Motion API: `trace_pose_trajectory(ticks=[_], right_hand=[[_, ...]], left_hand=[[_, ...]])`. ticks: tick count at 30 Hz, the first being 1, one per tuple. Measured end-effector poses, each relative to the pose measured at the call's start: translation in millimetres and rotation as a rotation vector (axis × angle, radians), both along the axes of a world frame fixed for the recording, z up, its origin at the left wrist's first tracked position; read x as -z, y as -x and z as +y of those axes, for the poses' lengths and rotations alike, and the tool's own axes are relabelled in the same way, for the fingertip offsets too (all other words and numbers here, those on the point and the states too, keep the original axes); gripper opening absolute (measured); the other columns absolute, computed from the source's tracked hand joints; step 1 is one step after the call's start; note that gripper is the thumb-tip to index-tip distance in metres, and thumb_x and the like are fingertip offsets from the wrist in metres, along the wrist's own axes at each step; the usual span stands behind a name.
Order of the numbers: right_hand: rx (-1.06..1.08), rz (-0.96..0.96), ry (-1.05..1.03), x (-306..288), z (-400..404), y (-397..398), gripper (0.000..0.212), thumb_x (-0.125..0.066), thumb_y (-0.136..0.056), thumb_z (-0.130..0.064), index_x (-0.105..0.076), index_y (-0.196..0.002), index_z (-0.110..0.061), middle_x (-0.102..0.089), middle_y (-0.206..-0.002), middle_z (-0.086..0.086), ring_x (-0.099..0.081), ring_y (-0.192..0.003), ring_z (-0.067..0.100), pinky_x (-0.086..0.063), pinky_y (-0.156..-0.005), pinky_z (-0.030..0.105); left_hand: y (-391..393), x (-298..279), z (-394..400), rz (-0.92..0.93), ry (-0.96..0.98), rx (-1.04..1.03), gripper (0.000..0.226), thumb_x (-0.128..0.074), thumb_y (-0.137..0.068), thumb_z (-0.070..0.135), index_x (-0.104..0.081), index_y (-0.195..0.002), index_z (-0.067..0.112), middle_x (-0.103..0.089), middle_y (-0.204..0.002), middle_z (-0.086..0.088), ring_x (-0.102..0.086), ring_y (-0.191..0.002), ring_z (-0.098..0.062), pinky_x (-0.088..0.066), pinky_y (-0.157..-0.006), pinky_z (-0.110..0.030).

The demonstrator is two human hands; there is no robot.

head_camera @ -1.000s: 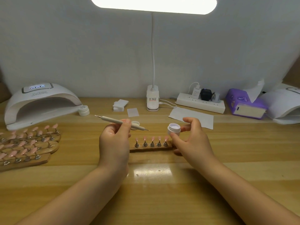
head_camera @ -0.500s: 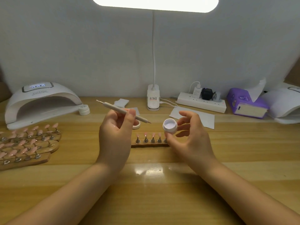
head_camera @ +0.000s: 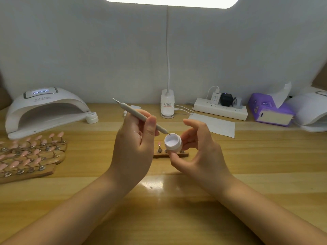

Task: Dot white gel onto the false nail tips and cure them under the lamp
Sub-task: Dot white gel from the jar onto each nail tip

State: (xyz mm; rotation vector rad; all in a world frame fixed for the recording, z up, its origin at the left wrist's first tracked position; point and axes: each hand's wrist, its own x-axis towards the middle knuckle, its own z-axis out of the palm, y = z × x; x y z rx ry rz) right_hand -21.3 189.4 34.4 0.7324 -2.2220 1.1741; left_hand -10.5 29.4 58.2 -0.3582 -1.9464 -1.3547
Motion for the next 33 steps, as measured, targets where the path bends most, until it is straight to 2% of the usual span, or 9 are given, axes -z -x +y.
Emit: trace_pose_trajectory(ticks=[4, 7, 14, 17, 21, 25, 28, 31, 33], right_hand=[[0.001, 0.006, 0.005, -1, -2, -1, 0.079, -0.084, -0.069, -0.018, -0.033, -0.127, -0.030, -0.058, -0.093, -0.005, -0.059, -0.082, 0.006, -0.053, -0.071, 0.019], [-0.003, -0.005, 0.015, -2, -2, -3, 0.078, -0.084, -0.070, -0.019, -0.034, -0.129, -0.028, -0.058, -0.092, -0.006, -0.060, -0.082, 0.007, -0.053, -0.071, 0.020], [-0.021, -0.023, 0.003, -3, -3, -4, 0.077, -0.083, -0.071, -0.022, -0.036, -0.131, -0.023, -0.057, -0.091, -0.007, -0.058, -0.083, 0.006, -0.052, -0.070, 0.016], [-0.014, -0.043, 0.030, -3, -2, -3, 0.074, -0.082, -0.072, -0.023, -0.036, -0.130, -0.025, -0.057, -0.091, -0.008, -0.058, -0.083, 0.005, -0.051, -0.070, 0.016], [-0.008, -0.057, 0.062, -4, -2, -1, 0.073, -0.082, -0.072, -0.024, -0.034, -0.125, -0.030, -0.058, -0.091, -0.009, -0.059, -0.084, 0.006, -0.051, -0.069, 0.015], [-0.003, -0.056, 0.075, -4, -1, -1, 0.071, -0.082, -0.072, -0.024, -0.035, -0.124, -0.031, -0.057, -0.091, -0.010, -0.059, -0.083, 0.005, -0.051, -0.068, 0.015], [0.016, -0.057, 0.067, -5, 0, -1, 0.070, -0.082, -0.072, -0.026, -0.034, -0.123, -0.032, -0.057, -0.091, -0.010, -0.059, -0.083, 0.005, -0.052, -0.069, 0.018], [0.030, -0.050, 0.068, -7, 2, 0, 0.069, -0.082, -0.072, -0.028, -0.035, -0.124, -0.029, -0.058, -0.091, -0.009, -0.059, -0.083, 0.005, -0.052, -0.070, 0.020], [0.034, -0.047, 0.071, -9, 2, 1, 0.069, -0.082, -0.072, -0.027, -0.038, -0.125, -0.025, -0.058, -0.091, -0.008, -0.059, -0.083, 0.005, -0.053, -0.070, 0.021]], left_hand=[[-1, 0, -1, -0.007, 0.093, -0.034, 0.007, -0.043, -0.096, 0.037, -0.045, -0.089, 0.037, -0.059, -0.078, 0.003, -0.062, -0.073, -0.016, -0.052, -0.065, -0.039], [-1, -1, -2, -0.001, 0.126, -0.040, 0.008, -0.045, -0.095, 0.035, -0.046, -0.088, 0.037, -0.059, -0.079, 0.001, -0.061, -0.076, -0.020, -0.051, -0.066, -0.045], [-3, -8, -2, 0.022, -0.037, 0.035, 0.006, -0.050, -0.097, 0.027, -0.055, -0.093, 0.028, -0.058, -0.069, 0.004, -0.059, -0.065, -0.010, -0.046, -0.054, -0.011], [-4, -16, -6, 0.027, -0.096, 0.105, 0.014, -0.051, -0.096, 0.025, -0.061, -0.104, 0.021, -0.064, -0.073, 0.005, -0.061, -0.068, -0.006, -0.048, -0.060, -0.015], [-3, -27, -15, 0.070, 0.026, 0.160, 0.024, -0.057, -0.093, 0.016, -0.065, -0.116, 0.015, -0.070, -0.080, 0.010, -0.064, -0.073, -0.003, -0.049, -0.066, -0.014], [-1, -33, -23, 0.045, 0.226, 0.223, 0.037, -0.059, -0.089, 0.012, -0.060, -0.126, 0.015, -0.072, -0.107, 0.005, -0.068, -0.099, -0.008, -0.056, -0.087, -0.032], [1, -38, -29, 0.027, 0.315, 0.221, 0.039, -0.054, -0.093, 0.007, -0.056, -0.131, 0.017, -0.066, -0.117, 0.012, -0.061, -0.114, -0.004, -0.050, -0.097, -0.028], [2, -44, -35, -0.082, 0.220, 0.258, 0.043, -0.047, -0.096, 0.002, -0.056, -0.133, 0.022, -0.067, -0.119, 0.016, -0.059, -0.116, -0.002, -0.048, -0.097, -0.024], [1, -45, -35, -0.142, 0.053, 0.250, 0.040, -0.046, -0.092, 0.012, -0.062, -0.126, 0.025, -0.071, -0.110, 0.013, -0.065, -0.101, -0.005, -0.055, -0.084, -0.029]])
